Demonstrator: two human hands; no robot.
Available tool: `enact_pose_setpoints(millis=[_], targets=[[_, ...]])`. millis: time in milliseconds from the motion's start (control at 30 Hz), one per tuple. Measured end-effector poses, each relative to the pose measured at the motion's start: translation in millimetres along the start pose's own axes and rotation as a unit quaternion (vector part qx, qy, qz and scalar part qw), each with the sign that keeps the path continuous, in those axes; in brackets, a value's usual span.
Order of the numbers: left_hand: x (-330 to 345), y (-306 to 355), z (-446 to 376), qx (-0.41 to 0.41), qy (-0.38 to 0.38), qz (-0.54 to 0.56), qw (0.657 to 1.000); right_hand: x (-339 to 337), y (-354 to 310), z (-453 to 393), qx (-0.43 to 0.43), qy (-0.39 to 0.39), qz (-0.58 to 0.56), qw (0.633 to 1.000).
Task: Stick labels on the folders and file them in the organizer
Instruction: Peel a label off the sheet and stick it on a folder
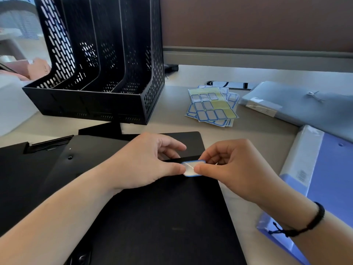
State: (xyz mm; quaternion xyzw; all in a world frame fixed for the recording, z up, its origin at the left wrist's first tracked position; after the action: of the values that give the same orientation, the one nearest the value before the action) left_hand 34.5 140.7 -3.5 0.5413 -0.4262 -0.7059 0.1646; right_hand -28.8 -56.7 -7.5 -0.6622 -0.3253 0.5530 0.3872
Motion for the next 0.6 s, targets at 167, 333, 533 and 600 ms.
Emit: enact_pose_setpoints(millis=[167,333,533,600], targets=[[1.9,3.1,1.1,0.002,0.012,-0.014,1.000,0.4,-1.0,0.8,-0.005,0.004,0.029,1.000],[5.0,7.9,2.1,0.016,0.031,-0.047,0.998,-0.1,-1.3,3.0,-0.011,0.018,0.062,0.998],[6.7,12.3,2.3,0.028,0.061,-0.047,0.997,-5.2,-2.9,3.2,-0.004,0.045,0.094,0.995],[6.3,14.2,2.6,0.027,0.076,-0.040,0.996,-8.8,-1.2,0.7,0.013,0.058,0.098,0.993]])
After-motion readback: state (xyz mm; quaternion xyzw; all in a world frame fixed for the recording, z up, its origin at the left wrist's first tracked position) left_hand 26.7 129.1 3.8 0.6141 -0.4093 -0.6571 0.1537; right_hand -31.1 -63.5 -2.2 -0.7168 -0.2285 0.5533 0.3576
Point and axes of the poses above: each hand's wrist, its own z-axis away from the middle knuckle, its own x-axis out of the palm, y = z × x, the point moved 2 cm from there along -z, towards the middle knuckle, and after that the axes turned 7 degrees about y, right-handed, at the moved point
